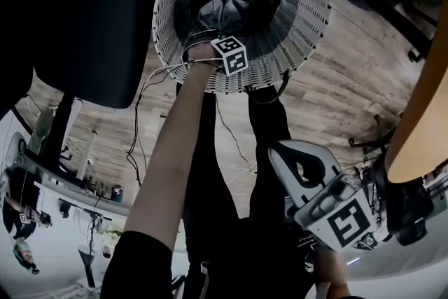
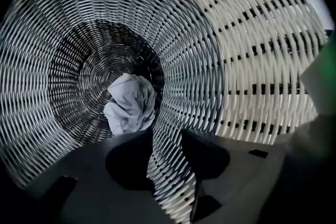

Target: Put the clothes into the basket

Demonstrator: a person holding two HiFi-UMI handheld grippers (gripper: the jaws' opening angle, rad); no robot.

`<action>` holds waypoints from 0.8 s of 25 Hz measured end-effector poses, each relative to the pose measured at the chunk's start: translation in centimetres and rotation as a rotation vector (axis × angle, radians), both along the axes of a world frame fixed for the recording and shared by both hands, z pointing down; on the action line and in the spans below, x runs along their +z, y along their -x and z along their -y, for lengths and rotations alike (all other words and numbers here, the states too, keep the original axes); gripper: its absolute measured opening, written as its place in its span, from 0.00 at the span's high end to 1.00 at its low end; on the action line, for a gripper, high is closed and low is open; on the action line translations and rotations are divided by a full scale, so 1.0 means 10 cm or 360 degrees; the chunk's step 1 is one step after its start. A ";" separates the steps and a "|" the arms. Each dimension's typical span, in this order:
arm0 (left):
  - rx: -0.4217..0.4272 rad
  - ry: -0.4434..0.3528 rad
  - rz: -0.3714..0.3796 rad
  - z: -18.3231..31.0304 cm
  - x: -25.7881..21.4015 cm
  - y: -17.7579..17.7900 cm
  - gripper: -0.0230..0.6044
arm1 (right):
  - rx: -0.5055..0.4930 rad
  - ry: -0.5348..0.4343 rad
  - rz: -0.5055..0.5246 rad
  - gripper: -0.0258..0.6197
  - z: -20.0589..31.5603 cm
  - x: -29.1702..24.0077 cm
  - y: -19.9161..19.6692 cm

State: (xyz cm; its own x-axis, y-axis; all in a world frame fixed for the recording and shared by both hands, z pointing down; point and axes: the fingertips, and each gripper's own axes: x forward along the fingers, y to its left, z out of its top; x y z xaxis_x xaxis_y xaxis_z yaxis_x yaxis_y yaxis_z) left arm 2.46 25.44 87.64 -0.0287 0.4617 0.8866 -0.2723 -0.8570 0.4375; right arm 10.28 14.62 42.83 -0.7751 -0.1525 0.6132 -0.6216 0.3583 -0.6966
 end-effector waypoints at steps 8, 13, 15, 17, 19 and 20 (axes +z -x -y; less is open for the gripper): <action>-0.0049 -0.0049 -0.0067 0.13 -0.39 0.02 0.67 | -0.0043 -0.0065 0.0010 0.94 0.01 -0.26 0.17; -0.0073 -0.0122 -0.0129 0.23 -0.90 0.06 0.67 | -0.0106 -0.0178 -0.0009 0.94 0.03 -0.65 0.30; -0.0099 -0.0169 -0.0158 0.31 -1.13 0.08 0.67 | -0.0120 -0.0233 -0.0030 0.94 0.05 -0.83 0.33; -0.0147 -0.0189 -0.0191 0.34 -1.35 0.11 0.67 | -0.0135 -0.0267 -0.0049 0.94 0.07 -0.96 0.35; -0.0211 -0.0192 -0.0224 0.35 -1.54 0.14 0.67 | -0.0183 -0.0312 -0.0071 0.94 0.08 -1.05 0.33; -0.0239 -0.0196 -0.0239 0.36 -1.65 0.15 0.67 | -0.0215 -0.0343 -0.0086 0.94 0.09 -1.11 0.29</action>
